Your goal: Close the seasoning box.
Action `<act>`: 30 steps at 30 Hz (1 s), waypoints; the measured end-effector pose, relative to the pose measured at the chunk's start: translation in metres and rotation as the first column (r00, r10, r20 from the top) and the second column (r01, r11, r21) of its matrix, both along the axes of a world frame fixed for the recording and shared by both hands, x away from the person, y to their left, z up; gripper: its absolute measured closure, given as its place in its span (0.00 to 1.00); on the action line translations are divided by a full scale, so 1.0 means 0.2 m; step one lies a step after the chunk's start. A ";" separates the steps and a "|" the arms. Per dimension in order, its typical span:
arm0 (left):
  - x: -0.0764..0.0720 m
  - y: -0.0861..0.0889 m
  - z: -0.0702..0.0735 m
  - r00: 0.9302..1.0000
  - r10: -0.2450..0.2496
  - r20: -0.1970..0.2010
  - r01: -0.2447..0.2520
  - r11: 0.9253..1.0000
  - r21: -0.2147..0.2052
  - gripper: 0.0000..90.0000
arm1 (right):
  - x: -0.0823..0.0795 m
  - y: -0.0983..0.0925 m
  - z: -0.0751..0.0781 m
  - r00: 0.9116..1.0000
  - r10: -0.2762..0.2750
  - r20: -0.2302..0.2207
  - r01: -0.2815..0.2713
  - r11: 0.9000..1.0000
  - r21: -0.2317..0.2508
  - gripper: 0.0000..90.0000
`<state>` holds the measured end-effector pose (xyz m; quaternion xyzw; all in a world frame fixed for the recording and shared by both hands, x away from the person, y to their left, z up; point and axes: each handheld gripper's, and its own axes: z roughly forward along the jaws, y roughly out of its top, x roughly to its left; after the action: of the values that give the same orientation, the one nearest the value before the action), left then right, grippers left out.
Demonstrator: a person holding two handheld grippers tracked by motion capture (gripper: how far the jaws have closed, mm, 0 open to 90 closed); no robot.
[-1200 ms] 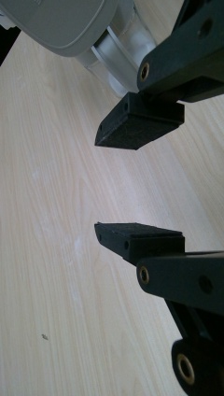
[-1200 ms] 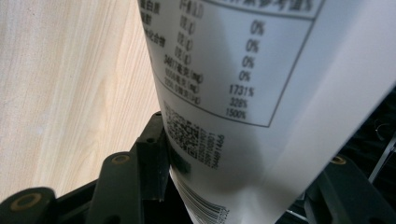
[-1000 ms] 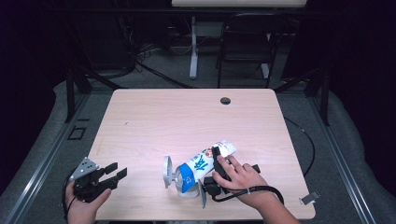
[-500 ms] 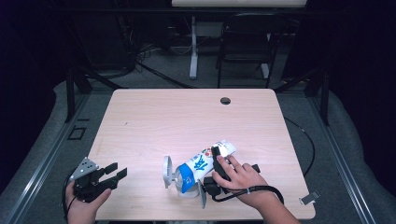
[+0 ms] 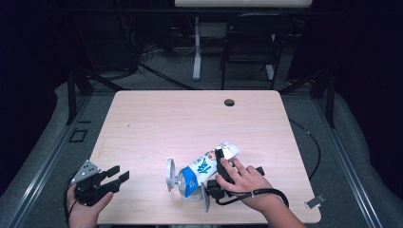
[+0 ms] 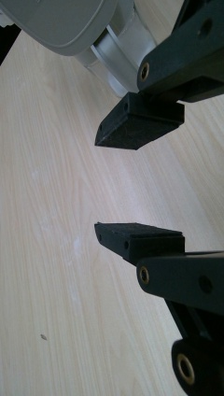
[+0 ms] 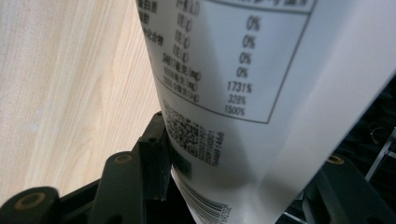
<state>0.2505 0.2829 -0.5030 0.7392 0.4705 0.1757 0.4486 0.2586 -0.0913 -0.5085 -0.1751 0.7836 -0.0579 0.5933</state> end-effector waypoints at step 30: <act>0.00 0.00 0.00 1.000 0.002 0.003 -0.002 1.000 0.001 0.57 | 0.00 0.00 0.01 1.000 0.002 0.012 -0.002 1.000 -0.011 0.55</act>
<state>0.2506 0.2834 -0.5029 0.7386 0.4708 0.1774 0.4488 0.2578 -0.0922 -0.5074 -0.1787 0.7796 -0.0627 0.5969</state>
